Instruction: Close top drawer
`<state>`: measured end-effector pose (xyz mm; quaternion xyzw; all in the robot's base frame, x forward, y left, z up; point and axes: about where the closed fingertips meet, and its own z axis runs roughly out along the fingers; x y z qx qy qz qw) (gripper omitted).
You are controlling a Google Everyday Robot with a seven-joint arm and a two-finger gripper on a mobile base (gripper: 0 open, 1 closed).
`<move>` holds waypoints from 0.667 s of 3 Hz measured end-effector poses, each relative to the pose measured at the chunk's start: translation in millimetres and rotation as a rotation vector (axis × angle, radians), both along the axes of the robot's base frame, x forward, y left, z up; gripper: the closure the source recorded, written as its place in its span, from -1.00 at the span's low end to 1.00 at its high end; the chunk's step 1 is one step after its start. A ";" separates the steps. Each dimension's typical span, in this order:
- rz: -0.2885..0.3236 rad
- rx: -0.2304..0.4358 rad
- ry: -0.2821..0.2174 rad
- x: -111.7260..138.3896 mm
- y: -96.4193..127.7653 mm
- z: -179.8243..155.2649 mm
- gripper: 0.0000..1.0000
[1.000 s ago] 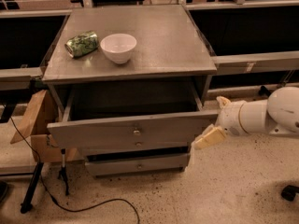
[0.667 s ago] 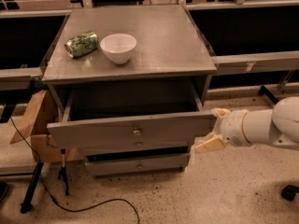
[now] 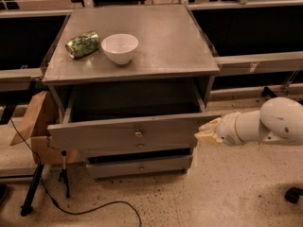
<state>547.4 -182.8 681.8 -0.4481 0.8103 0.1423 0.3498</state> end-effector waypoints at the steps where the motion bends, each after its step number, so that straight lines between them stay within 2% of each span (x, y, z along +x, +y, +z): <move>1: -0.046 -0.021 0.042 31.9 -11.4 -16.0 0.74; 2: -0.097 -0.037 0.067 57.0 -22.2 -25.0 1.00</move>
Offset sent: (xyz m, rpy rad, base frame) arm 0.0893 -0.0410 -0.0335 -0.0574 0.0944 -0.1753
